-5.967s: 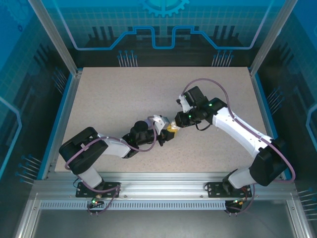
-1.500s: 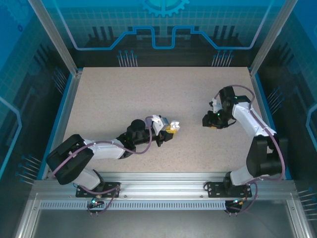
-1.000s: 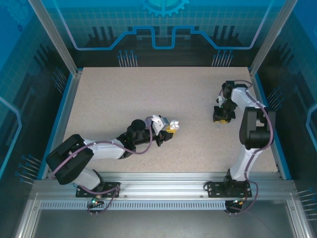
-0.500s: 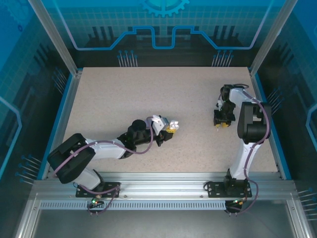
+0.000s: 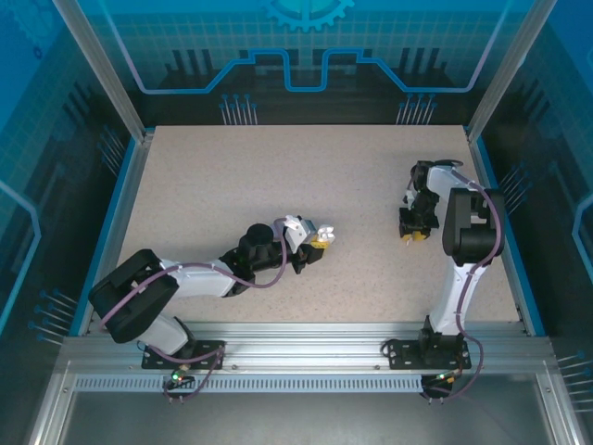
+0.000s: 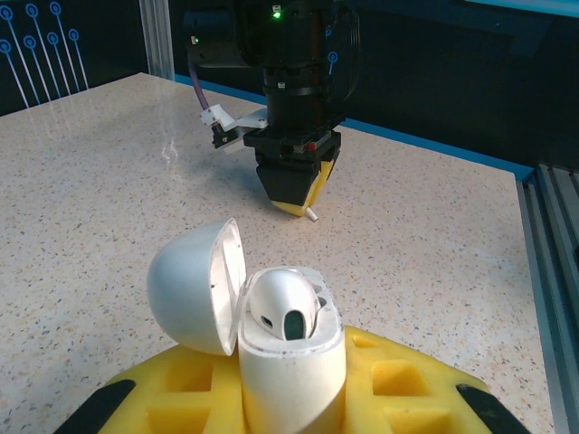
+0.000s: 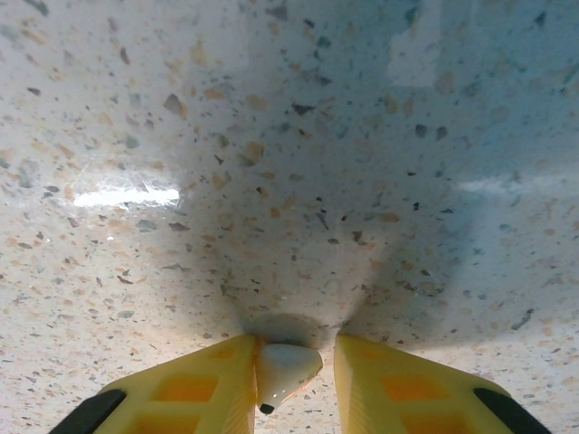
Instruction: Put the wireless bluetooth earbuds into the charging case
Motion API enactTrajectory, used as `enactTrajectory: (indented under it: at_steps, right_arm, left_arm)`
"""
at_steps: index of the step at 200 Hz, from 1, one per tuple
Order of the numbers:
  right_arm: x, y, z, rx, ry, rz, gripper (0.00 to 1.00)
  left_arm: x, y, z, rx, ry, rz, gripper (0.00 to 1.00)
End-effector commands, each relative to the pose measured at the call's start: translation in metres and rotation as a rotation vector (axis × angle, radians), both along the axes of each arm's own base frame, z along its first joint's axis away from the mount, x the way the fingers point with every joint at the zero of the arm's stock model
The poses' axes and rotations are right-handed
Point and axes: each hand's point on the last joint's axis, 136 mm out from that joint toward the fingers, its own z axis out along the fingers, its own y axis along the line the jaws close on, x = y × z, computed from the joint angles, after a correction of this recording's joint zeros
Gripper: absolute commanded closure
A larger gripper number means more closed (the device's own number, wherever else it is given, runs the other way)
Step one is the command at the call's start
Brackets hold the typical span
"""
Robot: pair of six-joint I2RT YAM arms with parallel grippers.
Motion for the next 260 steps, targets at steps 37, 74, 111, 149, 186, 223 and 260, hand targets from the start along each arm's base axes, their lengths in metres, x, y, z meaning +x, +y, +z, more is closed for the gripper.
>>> enactTrajectory:
  at_steps: [37,74,111,149,186,223,260]
  right_arm:
    - [-0.008,0.005,-0.012,0.007,0.05,0.006,0.78]
    - [-0.006,0.006,-0.008,0.007,0.033,0.007,0.79]
    - [-0.004,0.012,0.005,0.012,-0.013,0.015,0.8]
    - [-0.003,0.027,0.024,0.049,-0.078,0.013,0.81]
    - [-0.002,0.049,0.045,0.109,-0.146,0.003,0.8]
    - [-0.004,0.077,0.071,0.197,-0.234,-0.007,0.8]
    - [-0.007,0.099,0.09,0.248,-0.276,-0.002,0.8]
  left_arm:
    - [0.0,-0.002,0.001,-0.009,-0.023,-0.002,0.88]
    - [0.0,-0.002,0.0,-0.004,-0.023,-0.002,0.88]
    - [0.001,-0.003,-0.003,-0.002,-0.017,-0.003,0.88]
    - [0.005,-0.007,-0.012,0.002,0.0,0.002,0.88]
    - [0.012,-0.011,-0.022,-0.007,0.018,0.011,0.88]
    - [0.016,-0.016,-0.029,-0.018,0.026,0.015,0.89]
    - [0.022,-0.02,-0.032,-0.013,0.021,0.021,0.89]
